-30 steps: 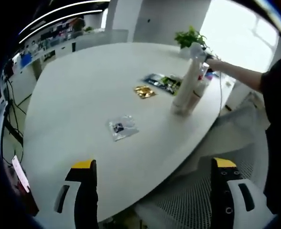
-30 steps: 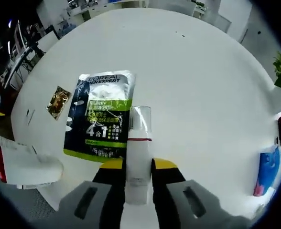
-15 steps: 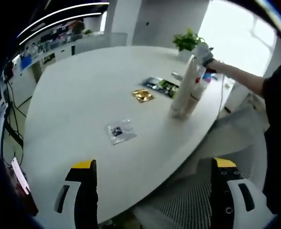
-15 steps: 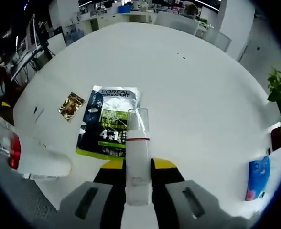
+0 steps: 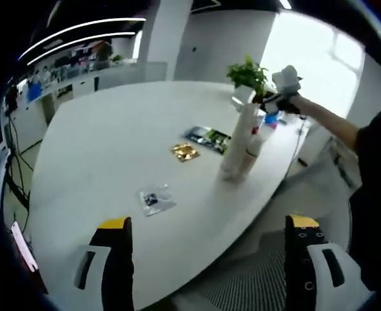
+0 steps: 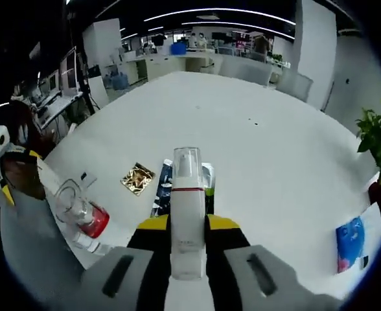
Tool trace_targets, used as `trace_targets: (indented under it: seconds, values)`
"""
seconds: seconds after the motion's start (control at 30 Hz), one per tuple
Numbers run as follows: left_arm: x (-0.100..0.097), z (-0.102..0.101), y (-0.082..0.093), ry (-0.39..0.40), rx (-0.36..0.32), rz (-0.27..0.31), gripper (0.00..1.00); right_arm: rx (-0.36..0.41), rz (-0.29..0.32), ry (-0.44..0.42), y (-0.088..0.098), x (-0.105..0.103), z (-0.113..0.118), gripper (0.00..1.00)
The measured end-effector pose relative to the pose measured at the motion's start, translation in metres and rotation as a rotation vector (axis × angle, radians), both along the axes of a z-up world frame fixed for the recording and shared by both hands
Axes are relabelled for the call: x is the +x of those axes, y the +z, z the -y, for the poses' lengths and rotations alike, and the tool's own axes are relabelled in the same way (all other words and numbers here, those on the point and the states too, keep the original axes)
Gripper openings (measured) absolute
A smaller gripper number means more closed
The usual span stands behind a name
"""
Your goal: Arrange the skincare products in the storage area until every visible bottle or jar stands upright without overlapping.
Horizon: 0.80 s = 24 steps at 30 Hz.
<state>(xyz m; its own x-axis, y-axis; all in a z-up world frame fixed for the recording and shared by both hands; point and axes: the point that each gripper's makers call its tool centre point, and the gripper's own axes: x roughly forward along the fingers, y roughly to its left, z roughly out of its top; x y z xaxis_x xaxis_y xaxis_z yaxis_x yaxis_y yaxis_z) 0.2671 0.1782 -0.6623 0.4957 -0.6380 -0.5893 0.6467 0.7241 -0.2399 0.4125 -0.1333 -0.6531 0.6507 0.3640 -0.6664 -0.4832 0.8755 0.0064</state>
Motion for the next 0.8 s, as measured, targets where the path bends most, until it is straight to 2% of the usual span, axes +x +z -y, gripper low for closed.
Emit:
trace_targets:
  seconds: [0.2, 0.33, 0.57, 0.67, 0.8]
  values:
    - [0.002, 0.006, 0.013, -0.003, -0.038, 0.035, 0.94, 0.101, 0.098, -0.014, 0.041, -0.011, -0.008, 0.18]
    - [0.004, 0.013, 0.026, -0.015, -0.089, 0.062, 0.92, 0.145, 0.146, -0.001, 0.065, -0.023, -0.019, 0.18]
    - [0.008, 0.024, 0.04, -0.032, -0.151, 0.094, 0.89, 0.197, 0.195, 0.043, 0.09, -0.047, -0.043, 0.18]
    - [0.009, 0.03, 0.047, -0.04, -0.19, 0.11, 0.84, 0.213, 0.208, 0.055, 0.095, -0.055, -0.052, 0.18]
    - [0.013, 0.038, 0.06, -0.042, -0.263, 0.151, 0.77, 0.234, 0.209, 0.114, 0.101, -0.071, -0.077, 0.18]
